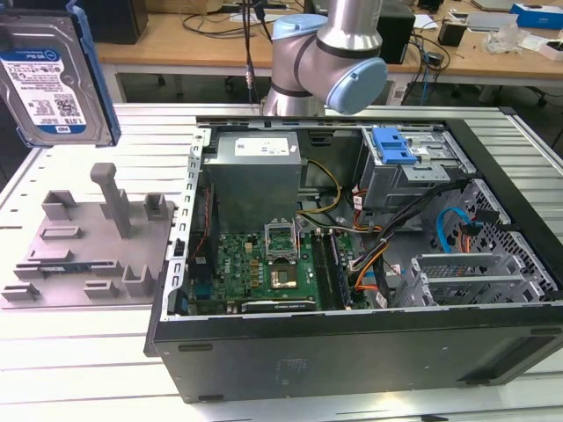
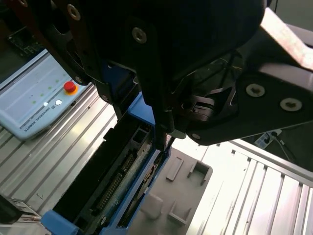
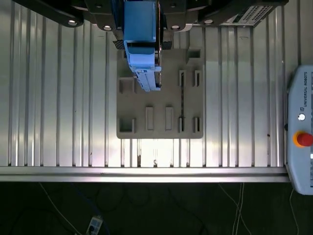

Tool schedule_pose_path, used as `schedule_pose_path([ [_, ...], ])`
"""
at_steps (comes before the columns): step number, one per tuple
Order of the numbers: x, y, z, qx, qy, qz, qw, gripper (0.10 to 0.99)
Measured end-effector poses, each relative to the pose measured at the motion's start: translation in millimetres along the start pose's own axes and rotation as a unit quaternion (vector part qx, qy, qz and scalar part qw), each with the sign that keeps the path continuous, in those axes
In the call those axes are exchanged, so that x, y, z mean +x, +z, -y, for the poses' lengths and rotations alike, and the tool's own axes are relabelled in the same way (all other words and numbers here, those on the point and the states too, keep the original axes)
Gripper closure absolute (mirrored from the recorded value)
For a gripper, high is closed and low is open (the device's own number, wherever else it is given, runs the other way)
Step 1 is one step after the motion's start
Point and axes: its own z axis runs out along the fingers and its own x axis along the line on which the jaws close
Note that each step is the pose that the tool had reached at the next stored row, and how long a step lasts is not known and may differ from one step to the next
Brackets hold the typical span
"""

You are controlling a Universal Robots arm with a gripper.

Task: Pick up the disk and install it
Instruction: 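Pick up the disk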

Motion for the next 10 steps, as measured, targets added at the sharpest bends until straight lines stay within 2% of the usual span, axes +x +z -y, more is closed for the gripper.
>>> schedule_pose_path([
  [6, 11.3, 0.3, 23.7, 0.0, 0.0, 0.0, 1.0, 0.722],
  [7, 14.6, 0.4, 30.7, 0.0, 0.0, 0.0, 1.0, 0.722],
  [10, 20.3, 0.5, 44.1, 0.0, 0.0, 0.0, 1.0, 0.722],
])
